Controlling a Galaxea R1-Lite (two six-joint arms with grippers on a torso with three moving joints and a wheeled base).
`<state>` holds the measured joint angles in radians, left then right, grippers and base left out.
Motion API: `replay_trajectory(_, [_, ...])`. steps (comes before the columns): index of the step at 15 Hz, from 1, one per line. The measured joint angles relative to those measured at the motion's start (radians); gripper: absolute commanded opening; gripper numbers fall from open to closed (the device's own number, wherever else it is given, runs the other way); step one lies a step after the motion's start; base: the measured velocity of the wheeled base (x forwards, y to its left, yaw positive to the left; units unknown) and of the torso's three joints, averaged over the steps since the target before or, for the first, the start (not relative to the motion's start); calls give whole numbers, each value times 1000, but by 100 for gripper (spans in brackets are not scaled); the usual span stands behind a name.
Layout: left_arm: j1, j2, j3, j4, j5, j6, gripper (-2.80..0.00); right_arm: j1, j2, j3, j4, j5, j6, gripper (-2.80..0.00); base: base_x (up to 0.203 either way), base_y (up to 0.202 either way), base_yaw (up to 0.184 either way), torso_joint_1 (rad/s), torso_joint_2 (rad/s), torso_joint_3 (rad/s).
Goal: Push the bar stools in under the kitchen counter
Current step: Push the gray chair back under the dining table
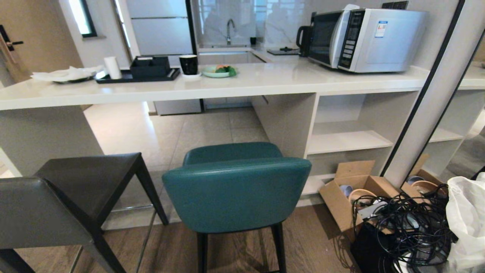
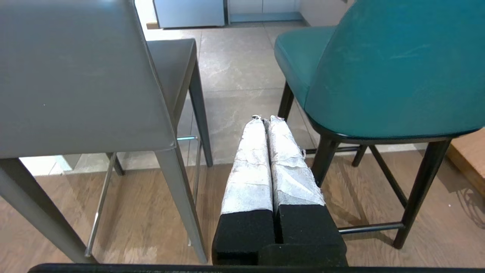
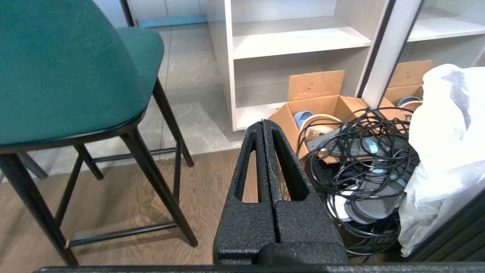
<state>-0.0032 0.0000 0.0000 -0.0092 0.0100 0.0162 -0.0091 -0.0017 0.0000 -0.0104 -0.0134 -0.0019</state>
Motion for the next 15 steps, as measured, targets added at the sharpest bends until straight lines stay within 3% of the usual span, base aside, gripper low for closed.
replay_trajectory(9, [0, 0, 0, 0, -1, -1, -280, 0, 0, 0, -2, -3, 20, -280, 0, 0, 0, 0, 0, 0])
replay_trajectory(15, [0, 0, 0, 0, -1, 3, -280, 1, 0, 0, -1, -5, 22, -280, -2, -3, 113, 4, 0, 2])
